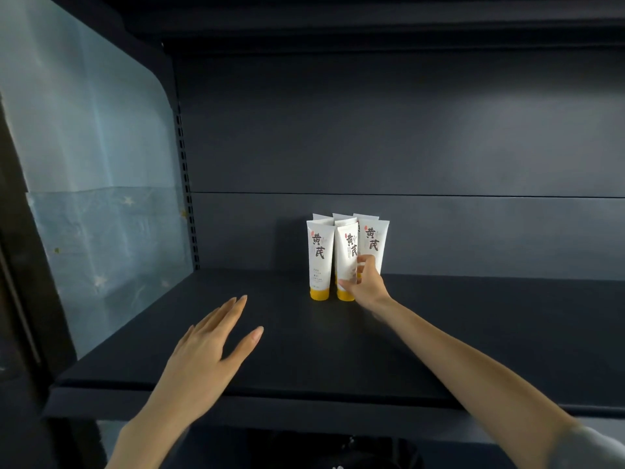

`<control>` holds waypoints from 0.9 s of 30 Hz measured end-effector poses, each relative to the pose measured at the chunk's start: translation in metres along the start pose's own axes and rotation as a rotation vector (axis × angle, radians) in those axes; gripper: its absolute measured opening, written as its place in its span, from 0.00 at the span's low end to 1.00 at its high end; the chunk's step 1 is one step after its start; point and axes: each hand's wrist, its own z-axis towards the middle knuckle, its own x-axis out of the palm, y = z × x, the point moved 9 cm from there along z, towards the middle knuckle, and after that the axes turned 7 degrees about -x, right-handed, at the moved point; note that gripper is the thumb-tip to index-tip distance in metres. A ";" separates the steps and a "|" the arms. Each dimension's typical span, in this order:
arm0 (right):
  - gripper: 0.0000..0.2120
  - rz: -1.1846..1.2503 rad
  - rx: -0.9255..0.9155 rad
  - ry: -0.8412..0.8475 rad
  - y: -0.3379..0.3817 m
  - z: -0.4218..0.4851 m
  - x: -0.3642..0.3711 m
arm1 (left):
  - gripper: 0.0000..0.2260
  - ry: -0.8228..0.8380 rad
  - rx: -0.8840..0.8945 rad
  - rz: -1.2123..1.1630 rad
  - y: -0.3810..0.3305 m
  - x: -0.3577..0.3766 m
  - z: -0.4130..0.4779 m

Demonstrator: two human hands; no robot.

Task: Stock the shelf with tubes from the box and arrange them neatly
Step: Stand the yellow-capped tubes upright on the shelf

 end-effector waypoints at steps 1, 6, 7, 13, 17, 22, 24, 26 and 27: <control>0.25 -0.005 0.008 -0.012 0.000 0.000 0.000 | 0.33 -0.001 -0.001 -0.007 0.000 0.000 0.000; 0.26 -0.029 0.031 -0.051 -0.001 0.000 0.001 | 0.33 -0.003 -0.005 -0.011 0.002 -0.003 -0.002; 0.26 -0.032 0.036 -0.056 -0.002 0.000 0.001 | 0.33 -0.004 -0.004 -0.009 0.003 -0.003 -0.002; 0.27 -0.075 0.046 -0.070 0.001 -0.006 -0.009 | 0.33 0.001 0.014 0.016 0.007 -0.006 -0.002; 0.29 -0.258 0.019 -0.022 0.012 -0.020 -0.026 | 0.34 0.013 0.026 0.037 0.012 -0.006 -0.001; 0.26 -0.582 -0.048 0.085 0.029 -0.058 -0.052 | 0.35 0.044 0.082 0.144 0.007 0.001 0.002; 0.28 -0.701 -0.061 0.093 0.034 -0.080 -0.066 | 0.34 0.041 0.111 0.207 0.005 0.004 0.006; 0.29 -0.813 -0.079 0.089 0.038 -0.103 -0.082 | 0.32 0.036 0.125 0.247 0.001 0.007 0.009; 0.30 -0.857 -0.082 0.086 0.039 -0.115 -0.090 | 0.31 0.039 0.130 0.259 -0.002 0.009 0.009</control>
